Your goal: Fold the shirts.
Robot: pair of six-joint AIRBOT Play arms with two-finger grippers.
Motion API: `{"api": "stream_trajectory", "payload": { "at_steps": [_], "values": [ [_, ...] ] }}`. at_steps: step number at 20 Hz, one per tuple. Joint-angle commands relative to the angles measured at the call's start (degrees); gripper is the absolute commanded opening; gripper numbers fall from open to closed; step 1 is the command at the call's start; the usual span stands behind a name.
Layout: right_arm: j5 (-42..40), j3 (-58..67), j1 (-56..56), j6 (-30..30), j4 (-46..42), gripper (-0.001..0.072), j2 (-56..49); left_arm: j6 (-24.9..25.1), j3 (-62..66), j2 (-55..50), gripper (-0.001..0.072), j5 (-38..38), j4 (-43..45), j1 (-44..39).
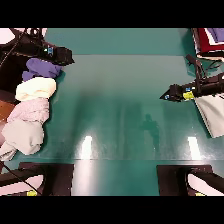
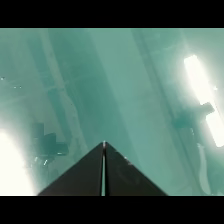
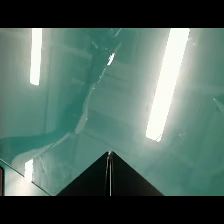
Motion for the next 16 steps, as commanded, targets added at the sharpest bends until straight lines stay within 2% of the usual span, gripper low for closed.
{"api": "stream_trajectory", "payload": {
  "at_steps": [1, 14, 16],
  "values": [
    [-0.2, 0.1, 0.1, 0.0, 0.0, 0.002, 0.0, 0.0, 0.0, 0.0, 0.0025, 0.0, 0.0, 0.0],
    [0.5, 0.1, 0.1, 0.0, 0.0, 0.002, 0.0, 0.0, 0.0, 0.0, 0.0025, 0.0, -0.3, 0.0],
    [0.5, 0.1, 0.1, 0.0, 0.0, 0.002, 0.0, 1.7, 0.0, 0.0, 0.0027, 2.6, 1.4, 0.0]
  ]
}}
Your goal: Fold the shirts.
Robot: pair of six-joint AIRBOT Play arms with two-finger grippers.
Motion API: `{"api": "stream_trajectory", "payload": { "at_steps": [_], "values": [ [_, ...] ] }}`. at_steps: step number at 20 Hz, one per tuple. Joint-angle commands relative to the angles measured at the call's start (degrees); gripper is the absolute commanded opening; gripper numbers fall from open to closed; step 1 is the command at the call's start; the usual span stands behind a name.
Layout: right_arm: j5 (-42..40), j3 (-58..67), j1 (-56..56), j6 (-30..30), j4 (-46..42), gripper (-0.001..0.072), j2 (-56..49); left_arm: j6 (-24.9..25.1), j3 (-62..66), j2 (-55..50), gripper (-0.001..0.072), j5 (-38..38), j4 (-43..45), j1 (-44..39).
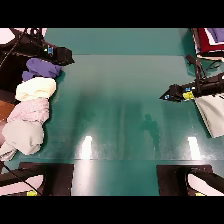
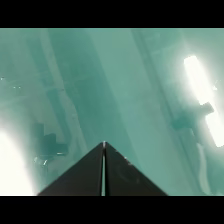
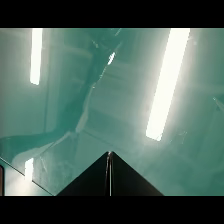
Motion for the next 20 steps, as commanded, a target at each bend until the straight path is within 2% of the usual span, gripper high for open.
{"api": "stream_trajectory", "payload": {
  "at_steps": [1, 2, 3, 5, 8, 14, 19, 20],
  "values": [
    [0.2, 0.1, 0.0, 0.0, 0.0, 0.002, 0.0, 2.2, 0.0, 0.0, 0.0228, 5.1, 5.0, 0.2],
    [0.2, 0.1, 0.0, 0.0, 0.0, 0.002, 0.0, -0.5, 0.0, -0.1, 0.06, 8.4, 11.0, 0.3],
    [0.2, 0.1, 0.0, 0.0, 0.0, 0.002, 0.0, -4.8, 0.0, -0.4, 0.0683, 11.3, 17.4, 0.8],
    [0.7, 0.1, 0.0, 0.1, 0.1, 0.002, 0.0, -10.5, 0.0, -2.3, 0.0675, 14.8, 26.6, 3.3],
    [2.1, 0.1, 0.0, 0.1, 0.5, 0.002, 0.0, -13.3, 0.0, -9.0, 0.0676, 16.4, 27.1, 9.6],
    [2.5, 0.1, 0.0, 0.1, 0.5, 0.0019, 0.0, -13.2, 0.0, -24.5, 0.0675, 23.7, 27.1, 16.1],
    [2.5, 0.1, 0.0, 0.1, 0.5, 0.0019, 0.0, -13.3, 0.0, -30.6, 0.0672, 30.9, 27.8, 16.5],
    [2.4, 0.1, 0.0, 0.1, 0.5, 0.002, 0.0, -13.2, 0.0, -30.8, 0.0525, 31.3, 27.8, 16.5]
  ]
}}
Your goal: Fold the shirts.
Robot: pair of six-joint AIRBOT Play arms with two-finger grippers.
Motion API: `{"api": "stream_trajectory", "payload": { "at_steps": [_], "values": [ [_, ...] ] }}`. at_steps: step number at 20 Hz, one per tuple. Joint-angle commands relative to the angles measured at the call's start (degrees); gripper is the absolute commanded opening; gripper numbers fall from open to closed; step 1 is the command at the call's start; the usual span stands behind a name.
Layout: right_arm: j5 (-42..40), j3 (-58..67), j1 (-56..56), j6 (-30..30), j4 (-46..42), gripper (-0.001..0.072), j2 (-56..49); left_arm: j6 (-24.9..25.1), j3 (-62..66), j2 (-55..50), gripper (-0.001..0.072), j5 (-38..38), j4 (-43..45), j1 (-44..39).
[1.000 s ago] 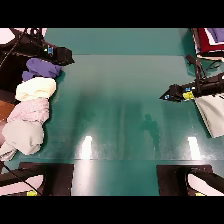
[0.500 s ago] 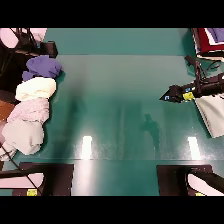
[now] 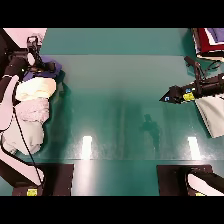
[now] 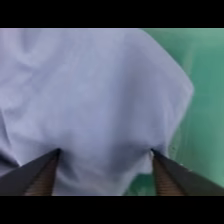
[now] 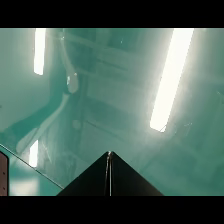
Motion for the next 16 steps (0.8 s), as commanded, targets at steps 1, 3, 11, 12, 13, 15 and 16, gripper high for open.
{"api": "stream_trajectory", "payload": {
  "at_steps": [1, 3, 11, 12, 13, 15, 16],
  "values": [
    [-0.3, 0.1, 0.0, 0.1, 0.0, 0.0019, 0.0, -0.1, 0.1, -2.6, 0.0254, 3.8, 0.4, 0.5],
    [-1.5, 0.1, 0.0, 0.1, 0.0, 0.002, 0.0, -0.1, 1.6, -2.2, 0.0024, 1.0, 0.3, 0.5],
    [-10.8, 12.4, 0.0, 0.0, 0.3, 0.0019, 0.1, 7.8, 25.7, 13.8, 0.0023, -18.8, -1.6, -2.5],
    [-12.3, 15.8, 0.0, 0.0, -0.5, 0.002, 0.1, 8.7, 25.7, 17.9, 0.0022, -20.1, -1.8, -3.7],
    [-14.0, 18.8, 0.0, 0.0, -0.5, 0.002, 0.1, 9.1, 25.7, 21.8, 0.0022, -22.3, -2.2, -5.0],
    [-16.6, 23.7, 0.0, 0.0, -0.5, 0.0019, 0.1, 11.3, 25.7, 28.9, 0.0023, -27.4, -5.8, -8.0],
    [-17.4, 25.7, 0.0, 0.0, -0.5, 0.002, 0.1, 12.3, 25.7, 31.2, 0.0023, -29.4, -8.1, -9.7]
  ]
}}
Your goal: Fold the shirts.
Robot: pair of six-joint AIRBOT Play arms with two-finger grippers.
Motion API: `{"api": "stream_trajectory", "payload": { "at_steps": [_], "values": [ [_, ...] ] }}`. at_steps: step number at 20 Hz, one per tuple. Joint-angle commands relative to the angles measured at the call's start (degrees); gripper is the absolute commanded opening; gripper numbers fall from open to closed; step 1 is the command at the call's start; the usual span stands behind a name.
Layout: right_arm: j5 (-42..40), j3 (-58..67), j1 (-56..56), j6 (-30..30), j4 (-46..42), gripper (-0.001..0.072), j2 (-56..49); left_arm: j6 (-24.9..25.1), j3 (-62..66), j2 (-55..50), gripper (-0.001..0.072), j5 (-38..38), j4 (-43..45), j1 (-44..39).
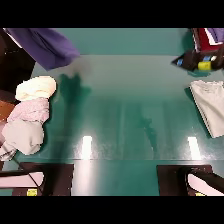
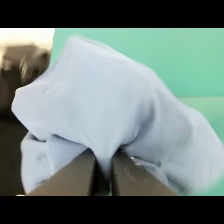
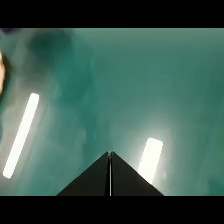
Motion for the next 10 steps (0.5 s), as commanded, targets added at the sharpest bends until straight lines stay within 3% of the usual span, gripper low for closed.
{"api": "stream_trajectory", "payload": {
  "at_steps": [1, 6, 8, 10],
  "values": [
    [-4.9, 8.5, 0.0, -0.1, -0.3, 0.0019, 0.0, 4.4, 1.0, 10.5, 0.0023, -9.2, -7.5, -5.5],
    [-1.7, 14.6, 0.0, -0.1, -0.3, 0.002, 0.0, 4.6, -8.3, 12.0, 0.0023, -16.0, -18.4, -16.0],
    [0.3, 15.7, 0.0, -0.1, -0.3, 0.0019, 0.0, 4.8, -17.0, 11.1, 0.0024, -15.0, -19.1, -20.6],
    [1.9, 15.8, 0.0, -0.1, -0.3, 0.002, 0.2, 9.1, -25.1, 10.1, 0.0024, -11.0, -19.0, -23.5]
  ]
}}
